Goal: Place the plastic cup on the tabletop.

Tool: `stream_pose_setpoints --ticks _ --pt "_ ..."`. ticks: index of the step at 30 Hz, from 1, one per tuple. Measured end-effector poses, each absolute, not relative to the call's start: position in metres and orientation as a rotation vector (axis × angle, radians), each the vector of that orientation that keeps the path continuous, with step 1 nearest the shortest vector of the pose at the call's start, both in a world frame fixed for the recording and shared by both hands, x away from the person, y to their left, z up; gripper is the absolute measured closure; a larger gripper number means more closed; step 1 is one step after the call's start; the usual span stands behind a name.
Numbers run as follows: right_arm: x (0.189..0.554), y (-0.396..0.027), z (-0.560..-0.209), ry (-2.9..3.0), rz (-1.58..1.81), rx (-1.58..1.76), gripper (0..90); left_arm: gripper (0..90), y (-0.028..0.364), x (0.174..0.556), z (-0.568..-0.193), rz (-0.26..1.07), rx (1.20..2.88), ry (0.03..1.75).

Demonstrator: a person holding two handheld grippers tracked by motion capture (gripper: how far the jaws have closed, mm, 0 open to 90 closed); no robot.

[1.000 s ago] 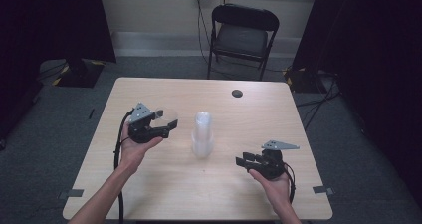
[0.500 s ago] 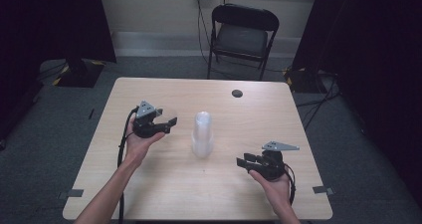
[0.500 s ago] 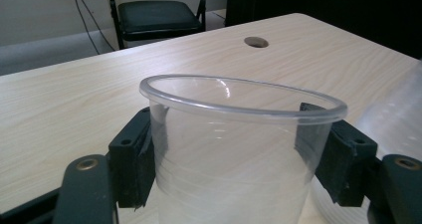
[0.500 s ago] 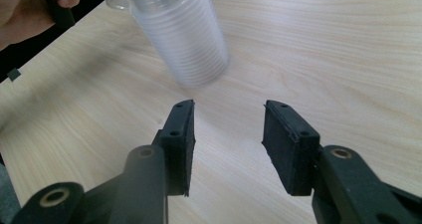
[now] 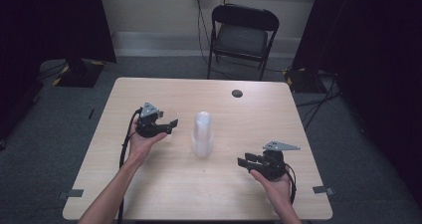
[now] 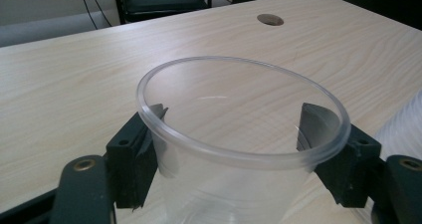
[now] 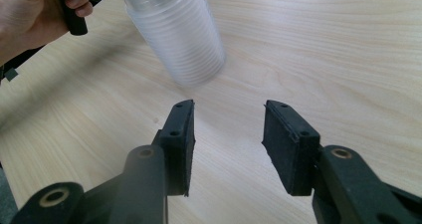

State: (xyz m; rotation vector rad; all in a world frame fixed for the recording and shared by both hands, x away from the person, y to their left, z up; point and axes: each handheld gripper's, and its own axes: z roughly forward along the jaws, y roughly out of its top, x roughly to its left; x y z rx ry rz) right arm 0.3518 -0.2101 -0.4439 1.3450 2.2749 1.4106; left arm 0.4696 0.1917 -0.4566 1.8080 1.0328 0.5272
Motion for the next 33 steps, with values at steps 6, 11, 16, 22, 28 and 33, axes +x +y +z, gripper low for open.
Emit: stream_pose_setpoints --ticks 6,11,16,22,28,33 --pt "0.352 -0.210 -0.444 2.277 1.410 1.338 56.1 26.0 0.194 0.471 -0.460 0.515 1.820 1.047" --pt "0.352 -0.210 -0.444 2.272 1.410 1.345 56.1 25.6 0.192 0.469 -0.460 0.518 1.849 1.038" --pt "0.351 -0.211 -0.443 2.273 1.410 1.340 56.1 25.0 0.191 0.468 -0.462 0.503 1.875 1.036" --pt "0.351 -0.212 -0.442 2.267 1.415 1.345 56.1 20.6 0.190 0.464 -0.466 0.506 1.877 1.033" --pt "0.350 -0.212 -0.442 2.269 1.415 1.340 56.0 15.4 0.194 0.463 -0.469 0.495 1.884 1.055" --pt "0.350 -0.214 -0.442 2.259 1.417 1.349 55.4 15.6 0.194 0.461 -0.469 0.481 1.907 1.062"
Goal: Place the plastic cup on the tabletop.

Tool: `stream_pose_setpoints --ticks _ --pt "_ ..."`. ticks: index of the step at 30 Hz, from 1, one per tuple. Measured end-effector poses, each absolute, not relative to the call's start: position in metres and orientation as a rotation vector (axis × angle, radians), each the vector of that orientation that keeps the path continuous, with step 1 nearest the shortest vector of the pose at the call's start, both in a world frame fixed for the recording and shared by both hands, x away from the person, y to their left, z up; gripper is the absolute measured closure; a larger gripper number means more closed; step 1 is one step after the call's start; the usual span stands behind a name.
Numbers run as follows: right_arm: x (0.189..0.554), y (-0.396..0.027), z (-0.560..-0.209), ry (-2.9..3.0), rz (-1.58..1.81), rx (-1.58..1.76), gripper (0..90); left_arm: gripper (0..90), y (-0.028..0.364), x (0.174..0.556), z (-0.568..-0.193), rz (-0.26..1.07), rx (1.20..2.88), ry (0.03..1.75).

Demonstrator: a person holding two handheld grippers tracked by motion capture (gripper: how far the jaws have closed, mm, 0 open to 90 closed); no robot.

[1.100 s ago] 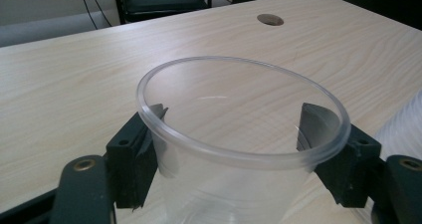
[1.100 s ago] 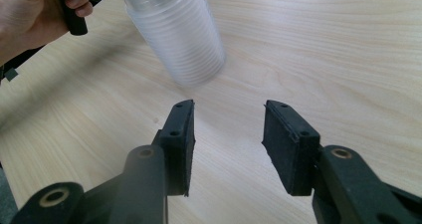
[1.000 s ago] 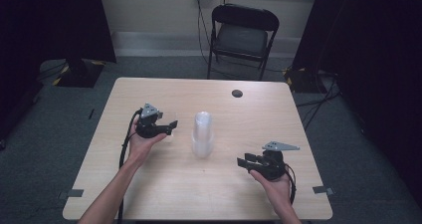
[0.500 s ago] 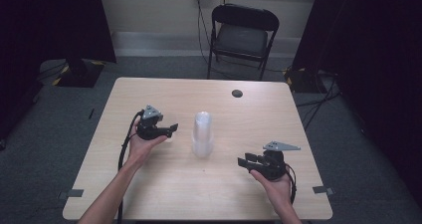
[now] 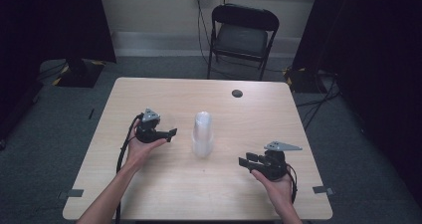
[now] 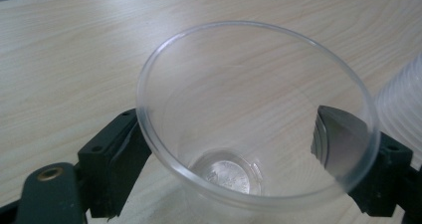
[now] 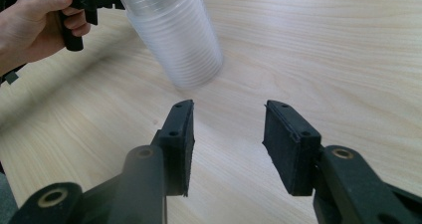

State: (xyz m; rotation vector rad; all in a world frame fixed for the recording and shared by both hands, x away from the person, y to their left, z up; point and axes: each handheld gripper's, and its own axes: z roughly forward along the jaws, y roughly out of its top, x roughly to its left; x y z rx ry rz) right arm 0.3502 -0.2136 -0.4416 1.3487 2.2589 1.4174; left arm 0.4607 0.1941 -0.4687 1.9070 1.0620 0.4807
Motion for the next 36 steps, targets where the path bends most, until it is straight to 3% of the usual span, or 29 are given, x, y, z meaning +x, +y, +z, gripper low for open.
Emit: stream_pose_setpoints --ticks 9,20,36 --pt "0.350 -0.219 -0.441 2.235 1.416 1.368 53.6 15.7 0.206 0.454 -0.463 0.416 1.911 1.157" --pt "0.351 -0.223 -0.441 2.202 1.398 1.392 48.8 15.7 0.218 0.434 -0.451 0.392 1.920 1.147" --pt "0.349 -0.228 -0.441 2.177 1.371 1.407 46.0 15.9 0.223 0.395 -0.429 0.438 1.937 1.140"
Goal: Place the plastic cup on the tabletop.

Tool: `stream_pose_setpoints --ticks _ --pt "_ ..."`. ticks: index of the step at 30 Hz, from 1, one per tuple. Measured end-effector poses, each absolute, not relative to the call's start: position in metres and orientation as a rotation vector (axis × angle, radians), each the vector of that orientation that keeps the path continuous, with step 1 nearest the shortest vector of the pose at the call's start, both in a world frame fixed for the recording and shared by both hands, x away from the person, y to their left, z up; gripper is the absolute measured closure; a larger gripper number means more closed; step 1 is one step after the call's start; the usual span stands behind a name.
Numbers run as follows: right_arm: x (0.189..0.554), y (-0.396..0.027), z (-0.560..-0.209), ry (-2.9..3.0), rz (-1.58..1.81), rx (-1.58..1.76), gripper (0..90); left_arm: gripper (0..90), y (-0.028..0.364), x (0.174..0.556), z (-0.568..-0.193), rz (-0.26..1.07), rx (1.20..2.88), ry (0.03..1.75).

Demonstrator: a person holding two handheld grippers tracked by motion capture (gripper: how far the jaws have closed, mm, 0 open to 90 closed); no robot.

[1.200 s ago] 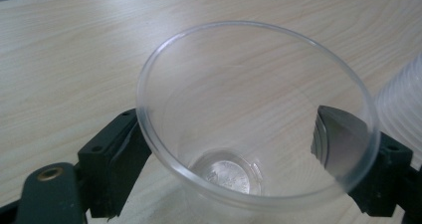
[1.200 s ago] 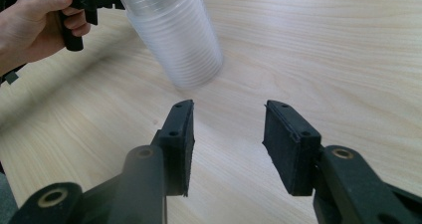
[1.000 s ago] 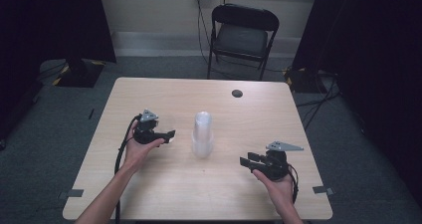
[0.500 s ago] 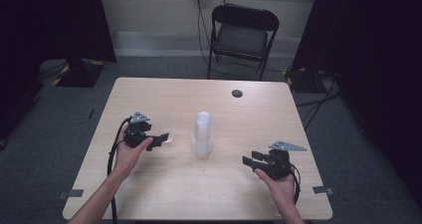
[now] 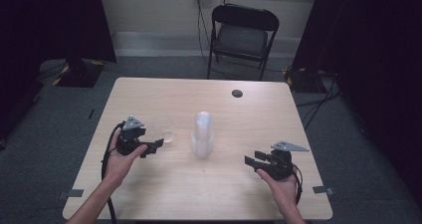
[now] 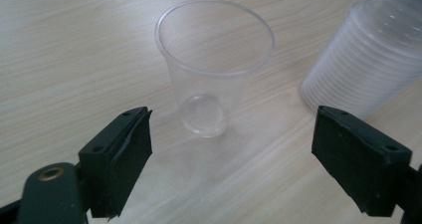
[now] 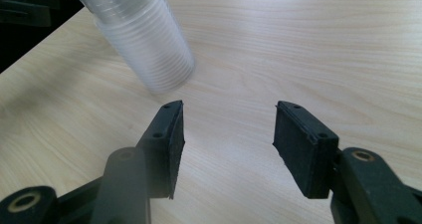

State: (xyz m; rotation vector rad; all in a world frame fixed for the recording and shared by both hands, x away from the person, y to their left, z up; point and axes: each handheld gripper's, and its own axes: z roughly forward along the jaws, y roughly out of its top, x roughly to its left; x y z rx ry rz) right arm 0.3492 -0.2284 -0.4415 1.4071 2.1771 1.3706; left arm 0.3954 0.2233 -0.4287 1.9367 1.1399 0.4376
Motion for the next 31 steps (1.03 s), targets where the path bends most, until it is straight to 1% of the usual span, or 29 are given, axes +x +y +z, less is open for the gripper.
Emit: stream_pose_setpoints --ticks 4,10,12,21,31 --pt "0.348 -0.229 -0.442 2.176 1.349 1.399 46.0 15.8 0.222 0.382 -0.427 0.433 1.957 1.120" --pt "0.347 -0.232 -0.442 2.170 1.343 1.402 46.0 15.7 0.223 0.359 -0.428 0.423 1.952 1.136" --pt "0.347 -0.232 -0.443 2.168 1.341 1.406 46.0 15.7 0.223 0.353 -0.428 0.430 1.975 1.138" --pt "0.347 -0.233 -0.444 2.166 1.309 1.401 46.0 15.8 0.224 0.324 -0.442 0.396 1.995 1.147" --pt "0.347 -0.234 -0.447 2.157 1.266 1.391 44.5 16.0 0.219 0.321 -0.459 0.336 2.036 1.153"
